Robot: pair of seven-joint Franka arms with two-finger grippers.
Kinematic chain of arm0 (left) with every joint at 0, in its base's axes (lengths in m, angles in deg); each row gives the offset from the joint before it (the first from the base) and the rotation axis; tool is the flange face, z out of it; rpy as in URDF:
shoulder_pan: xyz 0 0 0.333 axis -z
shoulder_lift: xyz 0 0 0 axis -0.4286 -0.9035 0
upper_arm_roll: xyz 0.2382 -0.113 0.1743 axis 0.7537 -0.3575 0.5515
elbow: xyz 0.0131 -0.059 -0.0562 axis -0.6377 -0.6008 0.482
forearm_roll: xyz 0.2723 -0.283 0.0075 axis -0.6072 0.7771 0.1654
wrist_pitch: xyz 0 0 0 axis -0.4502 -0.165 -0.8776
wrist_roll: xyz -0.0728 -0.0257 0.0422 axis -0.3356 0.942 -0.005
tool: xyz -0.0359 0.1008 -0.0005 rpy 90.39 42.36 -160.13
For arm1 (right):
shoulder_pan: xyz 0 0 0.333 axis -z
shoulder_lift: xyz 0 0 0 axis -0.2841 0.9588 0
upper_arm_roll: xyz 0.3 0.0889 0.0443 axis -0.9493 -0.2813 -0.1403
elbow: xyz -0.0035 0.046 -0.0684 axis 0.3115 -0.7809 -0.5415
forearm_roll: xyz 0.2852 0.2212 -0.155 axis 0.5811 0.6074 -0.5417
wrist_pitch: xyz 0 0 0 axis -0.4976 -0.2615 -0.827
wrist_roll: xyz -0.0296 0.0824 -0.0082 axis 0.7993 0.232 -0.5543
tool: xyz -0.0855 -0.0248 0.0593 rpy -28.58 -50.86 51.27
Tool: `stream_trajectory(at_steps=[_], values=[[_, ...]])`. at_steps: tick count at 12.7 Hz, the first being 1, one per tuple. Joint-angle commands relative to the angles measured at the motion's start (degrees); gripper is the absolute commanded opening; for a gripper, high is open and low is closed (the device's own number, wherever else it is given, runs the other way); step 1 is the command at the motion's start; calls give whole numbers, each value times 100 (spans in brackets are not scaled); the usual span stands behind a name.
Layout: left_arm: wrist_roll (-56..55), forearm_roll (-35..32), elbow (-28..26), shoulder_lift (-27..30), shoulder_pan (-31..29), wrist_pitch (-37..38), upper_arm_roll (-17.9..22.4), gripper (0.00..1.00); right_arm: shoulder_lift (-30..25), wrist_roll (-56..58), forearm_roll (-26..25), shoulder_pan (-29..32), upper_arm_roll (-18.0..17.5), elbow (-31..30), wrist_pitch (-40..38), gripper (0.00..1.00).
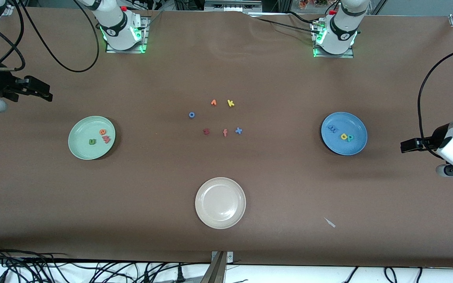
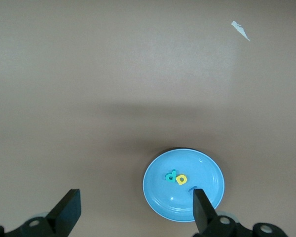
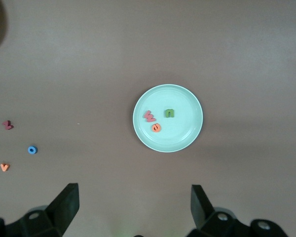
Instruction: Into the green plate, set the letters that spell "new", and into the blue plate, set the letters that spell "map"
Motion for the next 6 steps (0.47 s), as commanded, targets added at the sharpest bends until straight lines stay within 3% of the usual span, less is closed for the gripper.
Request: stream_trajectory(at_steps=[1, 6], values=[[349, 99, 170, -30, 153, 134, 106, 100, 21, -47, -120, -6, -27, 53, 5, 100], [1193, 1144, 856, 293, 1522, 494, 2088, 100, 47, -46, -85, 2, -27, 167, -13, 100]])
